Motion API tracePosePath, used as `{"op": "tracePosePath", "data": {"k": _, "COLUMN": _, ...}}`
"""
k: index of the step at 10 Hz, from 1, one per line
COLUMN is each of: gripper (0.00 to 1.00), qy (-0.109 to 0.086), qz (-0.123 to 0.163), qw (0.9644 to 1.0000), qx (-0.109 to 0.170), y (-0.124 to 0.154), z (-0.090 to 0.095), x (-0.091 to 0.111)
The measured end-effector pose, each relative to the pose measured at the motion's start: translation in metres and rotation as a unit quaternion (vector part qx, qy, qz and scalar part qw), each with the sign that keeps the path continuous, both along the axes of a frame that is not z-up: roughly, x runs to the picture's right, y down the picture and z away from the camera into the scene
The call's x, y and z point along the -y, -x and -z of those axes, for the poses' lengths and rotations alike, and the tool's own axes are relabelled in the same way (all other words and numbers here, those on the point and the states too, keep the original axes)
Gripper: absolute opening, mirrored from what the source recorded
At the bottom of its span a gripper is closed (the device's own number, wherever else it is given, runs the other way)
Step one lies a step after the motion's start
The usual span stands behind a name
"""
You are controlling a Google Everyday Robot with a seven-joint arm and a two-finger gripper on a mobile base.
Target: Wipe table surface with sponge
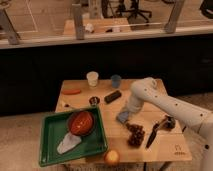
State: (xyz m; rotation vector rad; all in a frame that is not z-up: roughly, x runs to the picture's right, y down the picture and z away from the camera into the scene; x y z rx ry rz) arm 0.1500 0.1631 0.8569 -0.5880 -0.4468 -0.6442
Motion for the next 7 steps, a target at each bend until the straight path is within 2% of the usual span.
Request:
{"op": "tracePosePath", "data": {"k": 4, "gripper": 0.00, "qy": -0.012, "qz": -0.034, "qw": 0.9981, "qx": -0.050, "y": -0.055, "z": -0.007, "x": 0.009}}
{"op": "tracePosePath", "data": {"k": 7, "gripper": 0.00, "qy": -0.020, "qz": -0.052, "qw": 0.9958, "qx": -0.073, "y": -0.061, "z": -0.030, "x": 0.038}}
